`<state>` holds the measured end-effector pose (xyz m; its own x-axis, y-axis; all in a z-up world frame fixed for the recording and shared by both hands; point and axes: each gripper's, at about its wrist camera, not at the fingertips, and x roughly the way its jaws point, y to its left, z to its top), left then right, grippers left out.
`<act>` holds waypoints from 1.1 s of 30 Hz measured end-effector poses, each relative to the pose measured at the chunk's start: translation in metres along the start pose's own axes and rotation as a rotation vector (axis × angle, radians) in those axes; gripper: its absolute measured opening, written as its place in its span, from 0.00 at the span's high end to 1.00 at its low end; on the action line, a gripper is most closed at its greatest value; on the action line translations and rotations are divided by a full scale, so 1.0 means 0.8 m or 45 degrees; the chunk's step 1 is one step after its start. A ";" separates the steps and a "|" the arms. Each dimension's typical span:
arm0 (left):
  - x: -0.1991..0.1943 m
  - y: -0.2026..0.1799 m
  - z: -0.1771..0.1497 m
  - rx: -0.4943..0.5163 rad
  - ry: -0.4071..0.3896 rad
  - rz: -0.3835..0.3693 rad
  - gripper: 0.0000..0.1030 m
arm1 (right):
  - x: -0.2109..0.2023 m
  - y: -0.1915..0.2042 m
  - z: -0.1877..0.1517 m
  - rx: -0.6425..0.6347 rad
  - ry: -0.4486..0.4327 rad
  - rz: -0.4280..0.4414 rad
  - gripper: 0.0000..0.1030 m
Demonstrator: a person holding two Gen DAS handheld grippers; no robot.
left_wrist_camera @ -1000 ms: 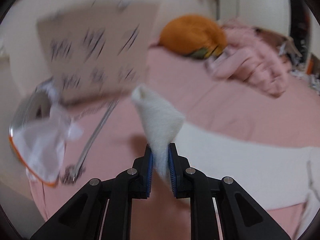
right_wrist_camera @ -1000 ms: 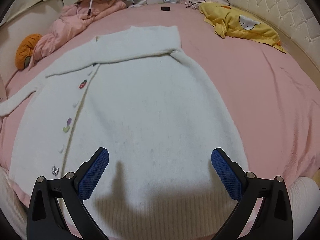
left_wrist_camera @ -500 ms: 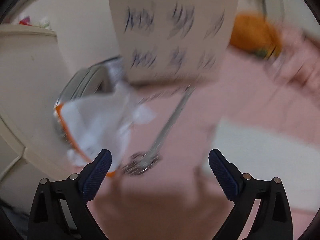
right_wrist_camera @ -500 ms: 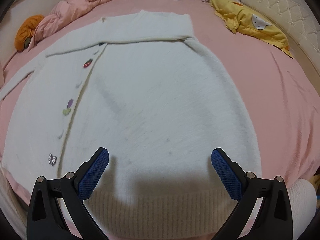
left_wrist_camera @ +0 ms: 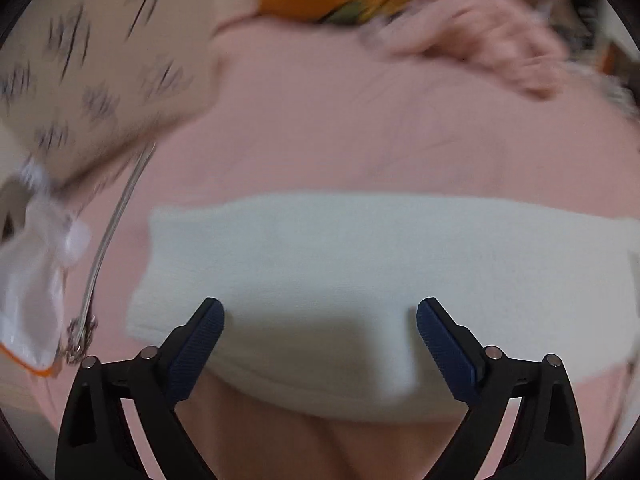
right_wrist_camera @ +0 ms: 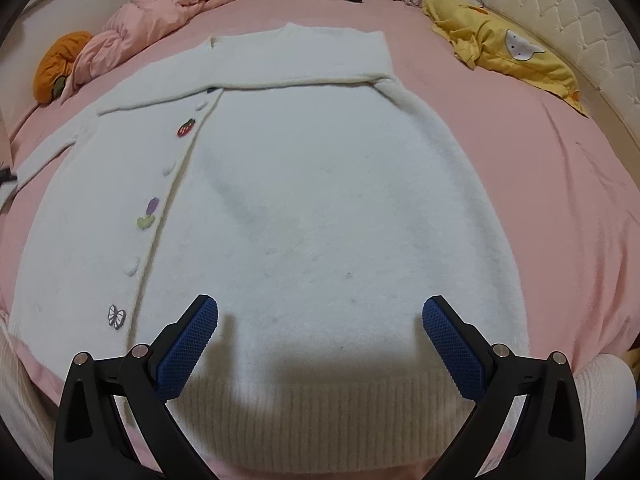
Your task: Fold clothes
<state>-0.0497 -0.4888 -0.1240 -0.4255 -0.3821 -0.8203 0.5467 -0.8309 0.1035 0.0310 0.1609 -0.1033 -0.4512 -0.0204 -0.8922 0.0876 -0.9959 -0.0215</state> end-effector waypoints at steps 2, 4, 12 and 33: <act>0.024 -0.004 -0.009 0.045 0.089 0.040 0.04 | 0.003 0.003 -0.001 -0.013 0.017 0.012 0.01; 0.046 0.004 -0.014 0.000 0.175 0.031 0.00 | 0.001 0.003 -0.002 -0.017 0.010 0.019 0.01; -0.028 -0.026 0.010 0.072 0.111 0.004 0.11 | -0.008 -0.006 0.001 0.042 -0.040 0.026 0.01; -0.251 -0.350 -0.295 0.422 0.449 -0.491 0.02 | -0.051 0.042 0.004 -0.049 -0.061 0.024 0.01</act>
